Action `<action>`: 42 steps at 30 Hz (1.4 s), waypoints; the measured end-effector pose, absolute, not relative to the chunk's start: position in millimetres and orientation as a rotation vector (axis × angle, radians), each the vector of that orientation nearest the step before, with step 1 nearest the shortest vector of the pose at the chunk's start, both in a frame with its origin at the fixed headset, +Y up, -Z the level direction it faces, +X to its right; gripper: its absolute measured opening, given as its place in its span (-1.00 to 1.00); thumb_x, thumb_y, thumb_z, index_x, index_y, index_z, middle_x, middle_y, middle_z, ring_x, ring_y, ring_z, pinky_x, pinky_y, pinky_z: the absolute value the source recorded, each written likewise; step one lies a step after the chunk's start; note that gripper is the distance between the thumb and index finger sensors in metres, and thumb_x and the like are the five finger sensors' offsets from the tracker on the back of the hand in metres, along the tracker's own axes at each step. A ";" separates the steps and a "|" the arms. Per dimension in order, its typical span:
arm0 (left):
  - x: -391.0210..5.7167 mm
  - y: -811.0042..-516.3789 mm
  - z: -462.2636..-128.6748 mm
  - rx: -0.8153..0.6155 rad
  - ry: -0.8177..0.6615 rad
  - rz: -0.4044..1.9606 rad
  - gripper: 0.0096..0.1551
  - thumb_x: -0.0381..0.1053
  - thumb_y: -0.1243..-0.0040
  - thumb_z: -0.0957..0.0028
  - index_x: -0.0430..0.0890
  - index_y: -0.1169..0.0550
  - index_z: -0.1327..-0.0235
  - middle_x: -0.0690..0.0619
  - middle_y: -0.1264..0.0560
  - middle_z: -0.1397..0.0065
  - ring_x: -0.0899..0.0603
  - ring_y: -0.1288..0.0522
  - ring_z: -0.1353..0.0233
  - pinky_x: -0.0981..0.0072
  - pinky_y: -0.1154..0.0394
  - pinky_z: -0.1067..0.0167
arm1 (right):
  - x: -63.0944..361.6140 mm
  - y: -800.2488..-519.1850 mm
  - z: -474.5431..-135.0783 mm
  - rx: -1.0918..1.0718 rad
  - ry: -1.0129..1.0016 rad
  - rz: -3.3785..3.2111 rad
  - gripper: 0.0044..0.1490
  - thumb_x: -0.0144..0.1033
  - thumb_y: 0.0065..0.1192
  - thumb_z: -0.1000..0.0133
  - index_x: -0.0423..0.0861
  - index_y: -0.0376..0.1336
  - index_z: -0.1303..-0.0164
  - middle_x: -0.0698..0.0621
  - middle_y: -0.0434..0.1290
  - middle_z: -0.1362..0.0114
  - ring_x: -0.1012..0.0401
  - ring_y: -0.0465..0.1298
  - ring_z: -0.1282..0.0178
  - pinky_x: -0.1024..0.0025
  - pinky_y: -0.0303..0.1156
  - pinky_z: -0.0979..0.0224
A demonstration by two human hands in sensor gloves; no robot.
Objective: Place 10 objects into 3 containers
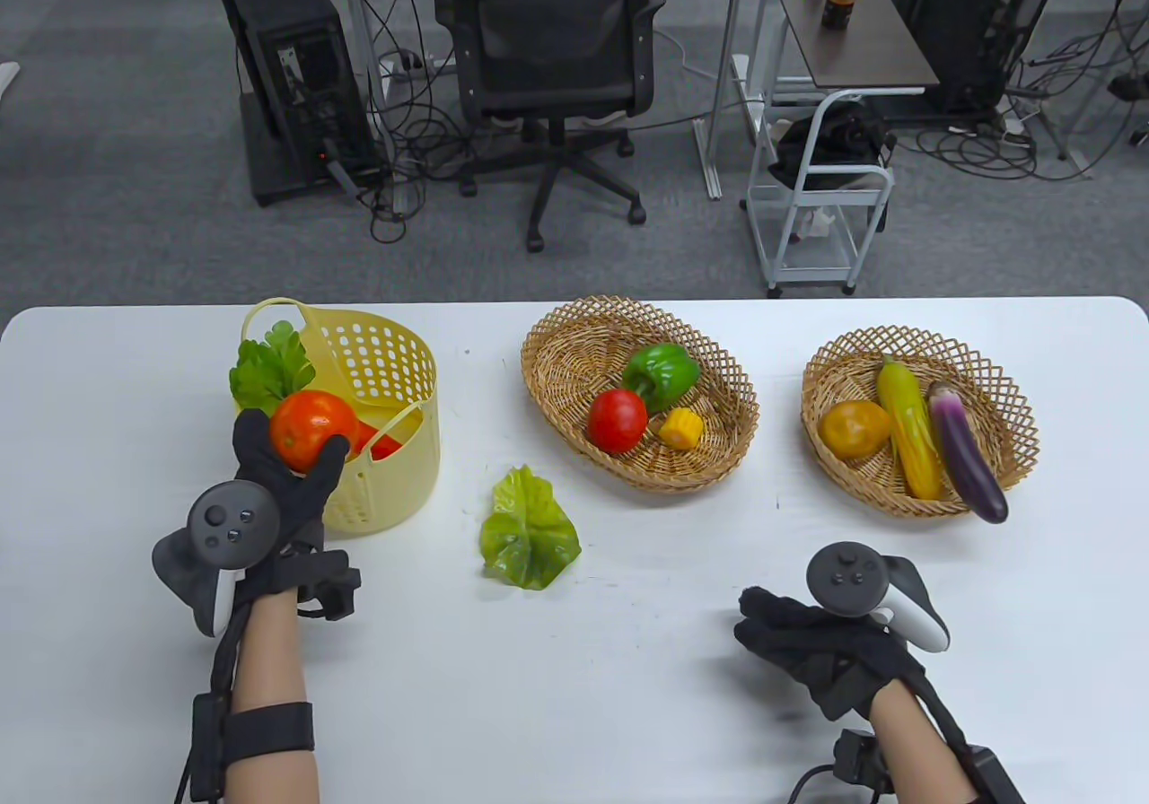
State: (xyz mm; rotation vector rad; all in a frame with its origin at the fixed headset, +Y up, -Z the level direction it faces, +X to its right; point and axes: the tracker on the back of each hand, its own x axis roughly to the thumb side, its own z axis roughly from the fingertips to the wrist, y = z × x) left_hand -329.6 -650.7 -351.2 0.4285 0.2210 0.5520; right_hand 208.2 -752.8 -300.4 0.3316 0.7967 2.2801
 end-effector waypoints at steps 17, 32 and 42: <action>-296.7 -630.7 -307.8 0.545 -0.021 0.354 0.07 0.50 0.01 -0.19 -0.19 -0.03 -0.65 -0.26 -0.20 -0.63 -0.30 -0.45 -0.45 -0.02 -0.54 -0.23 | 212.1 -748.9 -300.2 0.340 0.748 2.274 -0.09 0.06 -0.21 -0.38 -0.31 -0.21 -0.71 -0.45 -0.05 -0.69 -0.38 0.21 -0.50 -0.24 0.24 -0.45; -165.3 -689.0 -339.2 -0.274 -0.256 0.270 0.08 0.49 -0.02 -0.20 -0.05 0.05 -0.74 -0.28 0.03 -0.77 -0.44 -0.18 -0.68 -0.20 -0.41 -0.41 | 222.0 -713.9 -285.5 0.325 0.434 2.396 -0.07 0.07 -0.20 -0.37 -0.28 -0.26 -0.72 -0.42 -0.34 -0.71 -0.41 -0.14 -0.63 -0.35 0.00 -0.54; -128.3 -747.8 -383.5 -0.393 -0.139 0.054 0.06 0.41 -0.13 -0.17 -0.02 0.02 -0.72 -0.19 -0.03 -0.76 -0.36 -0.25 -0.67 -0.03 -0.48 -0.39 | 226.4 -710.3 -285.4 0.360 0.428 2.381 -0.07 0.08 -0.21 -0.37 -0.28 -0.26 -0.72 -0.42 -0.32 -0.71 -0.41 -0.12 -0.62 -0.35 0.02 -0.54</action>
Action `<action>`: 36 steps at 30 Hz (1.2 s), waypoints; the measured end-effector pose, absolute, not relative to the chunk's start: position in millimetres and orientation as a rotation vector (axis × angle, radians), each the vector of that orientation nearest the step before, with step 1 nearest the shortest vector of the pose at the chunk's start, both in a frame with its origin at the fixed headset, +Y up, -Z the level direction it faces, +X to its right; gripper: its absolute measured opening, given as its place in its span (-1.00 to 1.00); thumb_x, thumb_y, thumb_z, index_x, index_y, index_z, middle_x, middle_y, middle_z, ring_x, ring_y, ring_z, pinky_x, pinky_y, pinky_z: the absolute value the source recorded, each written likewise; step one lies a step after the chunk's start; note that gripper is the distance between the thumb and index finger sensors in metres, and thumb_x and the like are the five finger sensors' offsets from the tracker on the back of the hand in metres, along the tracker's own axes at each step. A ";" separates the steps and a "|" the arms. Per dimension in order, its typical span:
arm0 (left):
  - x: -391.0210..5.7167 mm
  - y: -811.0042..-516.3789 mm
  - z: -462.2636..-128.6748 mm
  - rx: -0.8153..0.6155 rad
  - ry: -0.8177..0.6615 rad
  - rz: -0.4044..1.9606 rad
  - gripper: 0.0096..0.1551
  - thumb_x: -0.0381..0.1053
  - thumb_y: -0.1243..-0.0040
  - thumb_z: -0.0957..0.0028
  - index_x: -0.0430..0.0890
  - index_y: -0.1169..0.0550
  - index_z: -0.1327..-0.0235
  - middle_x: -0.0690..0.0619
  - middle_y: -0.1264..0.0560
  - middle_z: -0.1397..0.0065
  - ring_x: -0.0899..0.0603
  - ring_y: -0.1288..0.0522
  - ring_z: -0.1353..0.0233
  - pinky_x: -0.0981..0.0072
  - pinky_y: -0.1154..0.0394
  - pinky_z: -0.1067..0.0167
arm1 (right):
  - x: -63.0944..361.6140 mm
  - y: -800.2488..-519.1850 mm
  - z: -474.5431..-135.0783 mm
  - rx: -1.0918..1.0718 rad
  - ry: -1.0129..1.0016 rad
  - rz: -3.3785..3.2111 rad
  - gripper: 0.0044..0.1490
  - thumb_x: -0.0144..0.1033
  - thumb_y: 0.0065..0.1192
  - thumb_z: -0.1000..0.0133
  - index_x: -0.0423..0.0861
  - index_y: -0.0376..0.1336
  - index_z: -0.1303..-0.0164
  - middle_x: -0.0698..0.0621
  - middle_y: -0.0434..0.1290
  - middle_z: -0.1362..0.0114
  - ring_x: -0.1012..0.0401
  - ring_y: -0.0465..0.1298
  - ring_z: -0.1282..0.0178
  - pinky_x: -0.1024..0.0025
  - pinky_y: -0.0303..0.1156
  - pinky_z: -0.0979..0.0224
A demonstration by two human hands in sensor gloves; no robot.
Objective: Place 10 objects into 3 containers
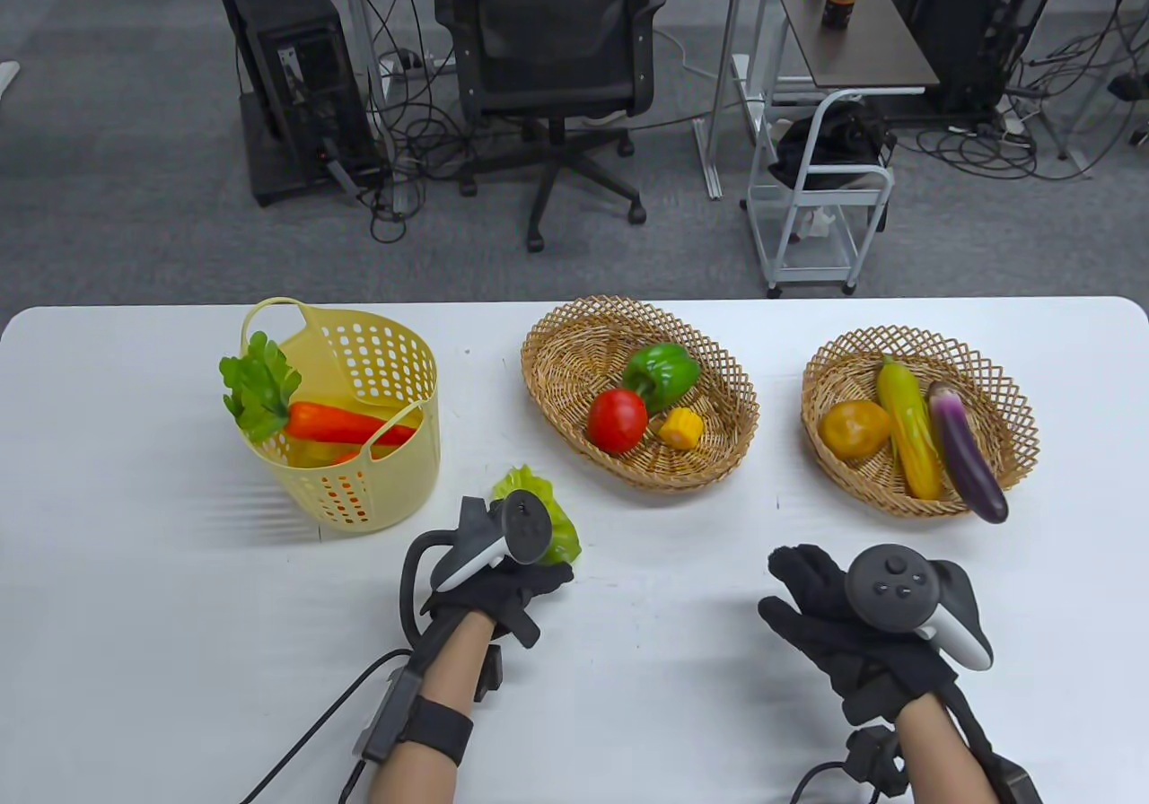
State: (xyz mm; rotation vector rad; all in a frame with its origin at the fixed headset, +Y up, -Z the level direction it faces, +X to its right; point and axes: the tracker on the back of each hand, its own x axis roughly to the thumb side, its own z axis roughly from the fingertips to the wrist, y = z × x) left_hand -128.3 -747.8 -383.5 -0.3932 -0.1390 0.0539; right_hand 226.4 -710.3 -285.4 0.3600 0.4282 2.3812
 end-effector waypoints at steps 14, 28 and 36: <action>-128.0 -763.6 -388.3 -0.221 -0.069 -0.120 -0.27 0.12 -0.28 -0.16 -0.03 -0.30 -0.54 -0.03 -0.47 -0.43 0.02 -0.61 -0.20 0.39 -0.64 -0.11 | 228.3 -714.5 -287.3 0.352 0.482 2.376 -0.07 0.08 -0.21 -0.38 -0.29 -0.26 -0.72 -0.43 -0.31 -0.71 -0.41 -0.10 -0.62 -0.34 0.04 -0.53; -128.9 -698.8 -395.3 -0.028 -0.066 0.082 -0.48 0.04 -0.27 -0.25 0.09 -0.37 -0.43 0.11 -0.51 -0.37 0.10 -0.64 -0.14 0.52 -0.67 -0.04 | 224.4 -712.6 -287.2 0.388 0.480 2.375 -0.07 0.08 -0.22 -0.38 -0.29 -0.26 -0.72 -0.43 -0.30 -0.71 -0.41 -0.09 -0.62 -0.34 0.05 -0.53; -89.8 -636.7 -444.5 0.006 -0.051 0.232 -0.48 0.10 -0.21 -0.31 0.13 -0.32 -0.49 0.16 -0.49 -0.42 0.16 -0.64 -0.19 0.61 -0.67 -0.07 | 222.6 -715.1 -285.0 0.388 0.497 2.394 -0.07 0.08 -0.22 -0.38 -0.29 -0.26 -0.72 -0.44 -0.30 -0.71 -0.42 -0.09 -0.62 -0.34 0.05 -0.53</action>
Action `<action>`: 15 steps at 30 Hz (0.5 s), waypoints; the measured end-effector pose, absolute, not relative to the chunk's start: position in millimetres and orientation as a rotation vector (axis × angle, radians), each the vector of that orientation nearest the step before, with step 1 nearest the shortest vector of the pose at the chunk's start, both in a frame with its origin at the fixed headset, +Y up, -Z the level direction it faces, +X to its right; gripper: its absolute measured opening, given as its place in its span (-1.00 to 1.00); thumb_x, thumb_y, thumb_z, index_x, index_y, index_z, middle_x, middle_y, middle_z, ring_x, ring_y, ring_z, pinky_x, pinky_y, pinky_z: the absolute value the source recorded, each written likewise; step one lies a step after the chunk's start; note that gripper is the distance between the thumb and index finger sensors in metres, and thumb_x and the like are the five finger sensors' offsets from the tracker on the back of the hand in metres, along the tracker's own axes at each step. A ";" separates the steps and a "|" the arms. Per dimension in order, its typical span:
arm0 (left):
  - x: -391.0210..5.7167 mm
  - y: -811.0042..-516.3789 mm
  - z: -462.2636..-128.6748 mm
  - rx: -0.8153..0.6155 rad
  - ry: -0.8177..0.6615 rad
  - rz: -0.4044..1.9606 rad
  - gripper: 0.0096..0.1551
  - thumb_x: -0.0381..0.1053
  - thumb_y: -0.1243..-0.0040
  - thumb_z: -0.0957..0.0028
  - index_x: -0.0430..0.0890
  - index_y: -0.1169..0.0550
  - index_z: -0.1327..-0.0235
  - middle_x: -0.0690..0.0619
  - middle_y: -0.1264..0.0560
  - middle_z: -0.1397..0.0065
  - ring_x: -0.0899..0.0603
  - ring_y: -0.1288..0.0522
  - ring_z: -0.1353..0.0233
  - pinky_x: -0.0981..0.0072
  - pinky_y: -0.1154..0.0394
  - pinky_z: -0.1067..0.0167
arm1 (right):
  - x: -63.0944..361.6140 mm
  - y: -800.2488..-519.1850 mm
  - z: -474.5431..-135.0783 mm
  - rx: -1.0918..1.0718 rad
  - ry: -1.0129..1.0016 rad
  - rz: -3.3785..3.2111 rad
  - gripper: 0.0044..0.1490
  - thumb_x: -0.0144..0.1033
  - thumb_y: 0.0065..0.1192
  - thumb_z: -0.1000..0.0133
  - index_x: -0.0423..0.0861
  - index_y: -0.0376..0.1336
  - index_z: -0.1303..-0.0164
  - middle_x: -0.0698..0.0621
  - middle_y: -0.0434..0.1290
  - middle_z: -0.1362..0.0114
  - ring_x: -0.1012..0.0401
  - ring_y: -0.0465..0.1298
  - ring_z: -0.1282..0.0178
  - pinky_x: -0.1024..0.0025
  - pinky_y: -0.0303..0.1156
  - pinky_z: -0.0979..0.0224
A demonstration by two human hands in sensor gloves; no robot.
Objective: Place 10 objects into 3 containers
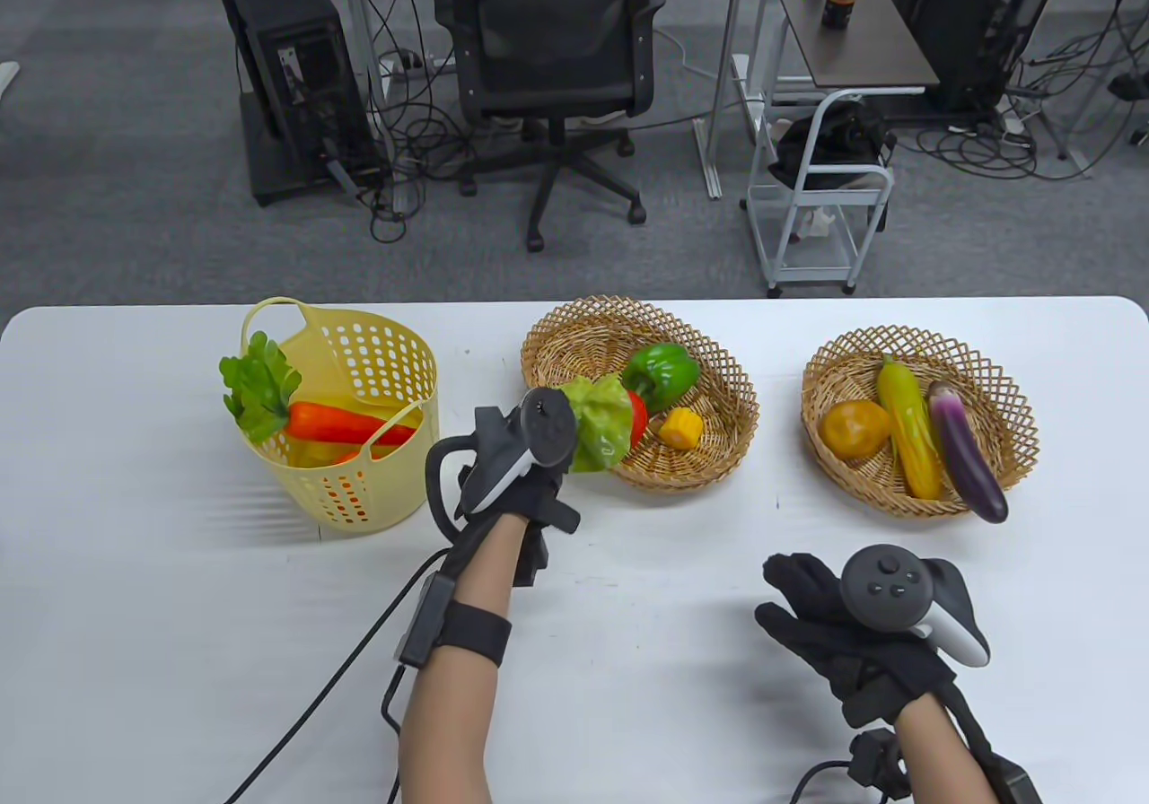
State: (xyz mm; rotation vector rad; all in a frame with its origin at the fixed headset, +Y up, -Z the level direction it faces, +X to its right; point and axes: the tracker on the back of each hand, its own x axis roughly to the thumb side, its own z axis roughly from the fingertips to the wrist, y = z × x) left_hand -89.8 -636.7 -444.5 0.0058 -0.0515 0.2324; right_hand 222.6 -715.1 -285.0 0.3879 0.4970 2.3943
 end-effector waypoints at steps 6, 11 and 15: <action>-62.1 -636.5 -492.7 0.001 0.030 0.187 -0.48 0.11 -0.17 -0.34 0.11 -0.31 -0.51 0.15 -0.49 -0.43 0.17 -0.65 -0.20 0.65 -0.67 -0.06 | 222.4 -716.3 -283.6 0.376 0.512 2.405 -0.07 0.08 -0.22 -0.38 -0.29 -0.26 -0.72 -0.44 -0.30 -0.71 -0.42 -0.09 -0.61 -0.34 0.05 -0.53; -66.1 -650.8 -516.7 -0.026 0.087 0.155 -0.47 0.13 -0.15 -0.35 0.12 -0.29 -0.53 0.15 -0.48 -0.45 0.18 -0.65 -0.22 0.67 -0.67 -0.06 | 222.3 -716.5 -283.7 0.372 0.520 2.407 -0.07 0.08 -0.22 -0.38 -0.29 -0.26 -0.72 -0.44 -0.29 -0.71 -0.41 -0.09 -0.62 -0.34 0.05 -0.53; -77.3 -659.8 -516.6 0.003 0.072 0.208 -0.24 0.22 -0.13 -0.31 0.13 -0.09 -0.67 -0.03 -0.05 -0.76 -0.19 -0.38 -0.63 0.41 -0.64 -0.21 | 220.4 -718.1 -283.8 0.377 0.539 2.418 -0.07 0.08 -0.22 -0.38 -0.29 -0.26 -0.72 -0.44 -0.29 -0.71 -0.42 -0.07 -0.61 -0.31 0.08 -0.53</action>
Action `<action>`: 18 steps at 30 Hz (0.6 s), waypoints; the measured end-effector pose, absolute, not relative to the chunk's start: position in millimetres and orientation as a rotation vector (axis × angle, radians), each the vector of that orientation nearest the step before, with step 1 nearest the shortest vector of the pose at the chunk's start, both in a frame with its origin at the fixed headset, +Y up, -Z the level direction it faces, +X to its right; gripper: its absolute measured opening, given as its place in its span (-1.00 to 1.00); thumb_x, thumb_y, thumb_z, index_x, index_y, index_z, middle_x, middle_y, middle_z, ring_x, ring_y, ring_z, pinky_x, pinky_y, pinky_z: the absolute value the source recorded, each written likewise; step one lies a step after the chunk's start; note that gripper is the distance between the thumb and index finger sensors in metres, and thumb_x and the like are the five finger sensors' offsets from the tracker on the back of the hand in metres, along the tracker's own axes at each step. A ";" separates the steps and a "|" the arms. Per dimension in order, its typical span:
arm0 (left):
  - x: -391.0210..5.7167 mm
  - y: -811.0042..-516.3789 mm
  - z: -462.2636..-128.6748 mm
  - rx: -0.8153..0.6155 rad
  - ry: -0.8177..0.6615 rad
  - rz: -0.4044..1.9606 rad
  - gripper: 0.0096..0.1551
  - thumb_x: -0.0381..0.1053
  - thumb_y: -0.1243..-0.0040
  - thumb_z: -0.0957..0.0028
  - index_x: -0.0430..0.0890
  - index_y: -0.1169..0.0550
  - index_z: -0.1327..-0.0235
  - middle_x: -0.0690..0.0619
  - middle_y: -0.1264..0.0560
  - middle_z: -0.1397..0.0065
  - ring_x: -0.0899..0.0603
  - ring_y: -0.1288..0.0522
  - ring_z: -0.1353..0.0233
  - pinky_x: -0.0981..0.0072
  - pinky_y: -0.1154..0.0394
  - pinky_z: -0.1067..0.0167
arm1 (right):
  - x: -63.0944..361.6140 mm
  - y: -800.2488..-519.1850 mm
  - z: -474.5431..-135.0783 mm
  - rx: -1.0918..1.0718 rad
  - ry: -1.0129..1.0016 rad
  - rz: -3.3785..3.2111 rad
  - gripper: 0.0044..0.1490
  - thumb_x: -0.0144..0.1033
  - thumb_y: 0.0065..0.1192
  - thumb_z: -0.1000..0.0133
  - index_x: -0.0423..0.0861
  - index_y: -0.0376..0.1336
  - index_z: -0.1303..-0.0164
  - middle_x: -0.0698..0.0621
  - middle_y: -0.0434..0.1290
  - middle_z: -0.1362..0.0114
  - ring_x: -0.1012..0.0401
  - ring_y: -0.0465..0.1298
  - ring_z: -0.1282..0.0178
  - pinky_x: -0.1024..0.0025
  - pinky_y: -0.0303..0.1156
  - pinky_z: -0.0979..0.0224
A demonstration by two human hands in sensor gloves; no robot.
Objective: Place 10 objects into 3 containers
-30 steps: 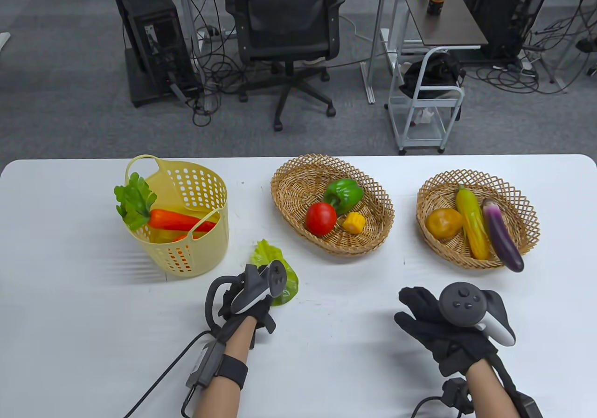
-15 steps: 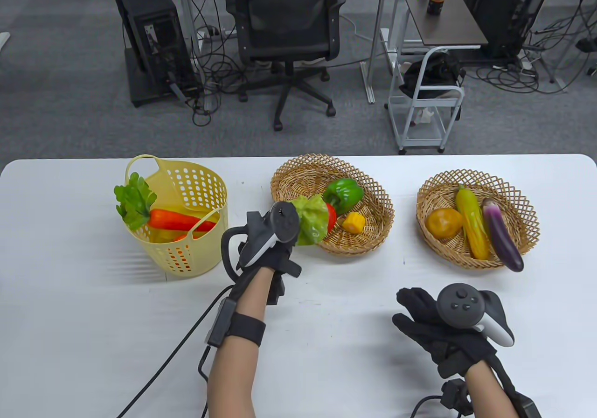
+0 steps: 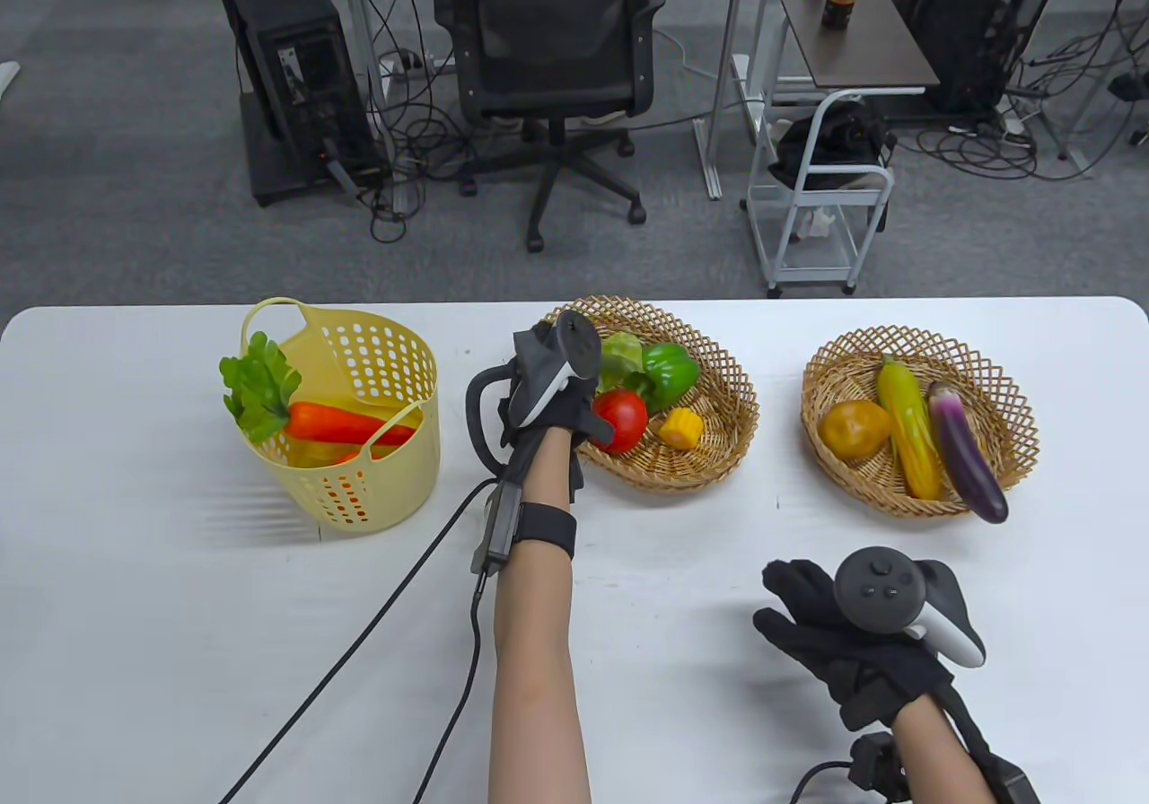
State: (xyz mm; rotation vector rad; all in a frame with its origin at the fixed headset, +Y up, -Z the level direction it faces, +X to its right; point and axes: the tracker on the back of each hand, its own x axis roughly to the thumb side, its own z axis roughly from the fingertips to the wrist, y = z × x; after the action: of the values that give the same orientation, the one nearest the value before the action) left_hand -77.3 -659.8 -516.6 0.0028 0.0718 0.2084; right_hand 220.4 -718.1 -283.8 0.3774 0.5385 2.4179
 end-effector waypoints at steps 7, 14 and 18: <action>-86.9 -655.8 -486.2 0.070 -0.050 0.251 -0.23 0.21 -0.14 -0.26 0.01 -0.16 -0.64 -0.15 -0.11 -0.71 -0.28 -0.35 -0.60 0.18 -0.60 -0.25 | 217.4 -718.0 -281.6 0.404 0.546 2.420 -0.07 0.08 -0.22 -0.38 -0.29 -0.25 -0.72 -0.44 -0.28 -0.71 -0.41 -0.08 -0.61 -0.32 0.07 -0.53; -105.6 -643.3 -429.1 0.013 -0.227 0.295 0.08 0.43 -0.14 -0.11 -0.06 -0.04 -0.71 -0.22 -0.02 -0.75 -0.40 -0.30 -0.62 0.01 -0.59 -0.24 | 214.7 -713.5 -278.7 0.421 0.509 2.445 -0.06 0.08 -0.22 -0.38 -0.29 -0.27 -0.72 -0.44 -0.27 -0.72 -0.42 -0.08 -0.62 -0.33 0.05 -0.53; -118.1 -642.1 -389.2 -0.008 -0.285 0.321 0.10 0.46 -0.11 -0.12 -0.09 -0.03 -0.71 -0.27 -0.02 -0.74 -0.43 -0.28 -0.62 -0.05 -0.57 -0.26 | 214.7 -712.4 -278.5 0.417 0.488 2.439 -0.06 0.08 -0.22 -0.38 -0.29 -0.27 -0.72 -0.43 -0.26 -0.72 -0.41 -0.09 -0.62 -0.34 0.03 -0.54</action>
State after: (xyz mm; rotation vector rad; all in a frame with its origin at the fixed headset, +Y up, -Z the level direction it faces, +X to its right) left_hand -118.1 -642.1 -389.2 -0.0082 -0.2848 0.3215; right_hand 214.7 -712.4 -278.5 0.4171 0.4875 2.4390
